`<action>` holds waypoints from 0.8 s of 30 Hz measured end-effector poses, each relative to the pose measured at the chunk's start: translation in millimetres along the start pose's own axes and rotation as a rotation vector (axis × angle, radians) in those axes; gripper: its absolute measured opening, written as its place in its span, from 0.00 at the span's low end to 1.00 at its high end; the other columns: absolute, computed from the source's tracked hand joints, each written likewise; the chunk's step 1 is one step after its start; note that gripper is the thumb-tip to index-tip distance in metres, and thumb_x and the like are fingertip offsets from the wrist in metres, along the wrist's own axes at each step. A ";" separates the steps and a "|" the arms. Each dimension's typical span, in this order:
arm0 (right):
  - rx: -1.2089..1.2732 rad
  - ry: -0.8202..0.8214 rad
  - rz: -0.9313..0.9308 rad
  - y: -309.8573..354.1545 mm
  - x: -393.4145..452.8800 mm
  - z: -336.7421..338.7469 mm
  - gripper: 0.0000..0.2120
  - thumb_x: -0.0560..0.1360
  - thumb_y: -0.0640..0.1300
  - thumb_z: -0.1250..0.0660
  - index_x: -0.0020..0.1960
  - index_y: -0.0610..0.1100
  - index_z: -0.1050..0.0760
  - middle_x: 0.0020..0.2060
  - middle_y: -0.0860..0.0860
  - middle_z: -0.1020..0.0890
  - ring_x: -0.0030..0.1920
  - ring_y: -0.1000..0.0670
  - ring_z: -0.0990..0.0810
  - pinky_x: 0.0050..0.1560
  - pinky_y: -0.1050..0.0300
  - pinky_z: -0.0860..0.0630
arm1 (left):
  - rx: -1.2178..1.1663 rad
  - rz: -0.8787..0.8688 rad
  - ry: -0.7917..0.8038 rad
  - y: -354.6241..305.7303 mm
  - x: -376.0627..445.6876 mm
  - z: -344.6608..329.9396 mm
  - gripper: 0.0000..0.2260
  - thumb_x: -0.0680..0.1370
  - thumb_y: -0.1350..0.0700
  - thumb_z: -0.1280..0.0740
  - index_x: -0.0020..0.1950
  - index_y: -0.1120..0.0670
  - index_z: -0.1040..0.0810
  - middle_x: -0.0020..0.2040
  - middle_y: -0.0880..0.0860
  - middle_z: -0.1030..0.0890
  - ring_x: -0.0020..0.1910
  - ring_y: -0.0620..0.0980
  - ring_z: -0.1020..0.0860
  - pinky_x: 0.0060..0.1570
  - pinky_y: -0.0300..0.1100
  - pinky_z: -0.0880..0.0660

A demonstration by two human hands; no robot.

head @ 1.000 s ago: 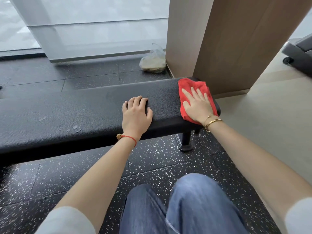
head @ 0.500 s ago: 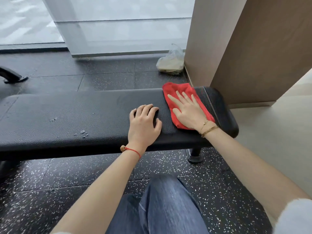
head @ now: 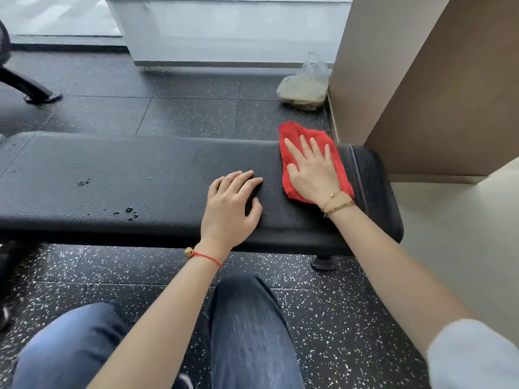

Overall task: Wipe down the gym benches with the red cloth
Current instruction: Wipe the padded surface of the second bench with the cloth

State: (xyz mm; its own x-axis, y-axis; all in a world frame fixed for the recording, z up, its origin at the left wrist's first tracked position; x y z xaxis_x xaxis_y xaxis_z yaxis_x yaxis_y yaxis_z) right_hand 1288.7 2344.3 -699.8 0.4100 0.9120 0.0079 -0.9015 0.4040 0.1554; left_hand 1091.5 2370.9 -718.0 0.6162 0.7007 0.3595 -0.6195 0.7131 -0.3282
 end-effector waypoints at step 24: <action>0.041 -0.061 0.135 21.1 -82.4 -10.7 0.29 0.77 0.51 0.48 0.78 0.56 0.45 0.78 0.49 0.43 0.78 0.47 0.46 0.78 0.45 0.54 | -0.036 0.025 0.049 -1.5 -1.9 -1.1 0.18 0.79 0.54 0.38 0.70 0.51 0.25 0.72 0.50 0.27 0.74 0.52 0.33 0.76 0.52 0.43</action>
State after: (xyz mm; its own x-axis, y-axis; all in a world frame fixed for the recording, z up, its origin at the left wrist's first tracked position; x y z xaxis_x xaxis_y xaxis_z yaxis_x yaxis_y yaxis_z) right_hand 1234.4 2278.4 -707.8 0.2940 0.9515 0.0912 -0.9431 0.2732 0.1895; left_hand 1091.8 2368.6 -719.2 0.6240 0.7181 0.3081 -0.6180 0.6948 -0.3678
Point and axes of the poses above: each hand's wrist, its own x-axis towards the middle knuckle, its own z-axis out of the back of the hand, y = z × x, the point moved 3 cm from there along x, towards the middle knuckle
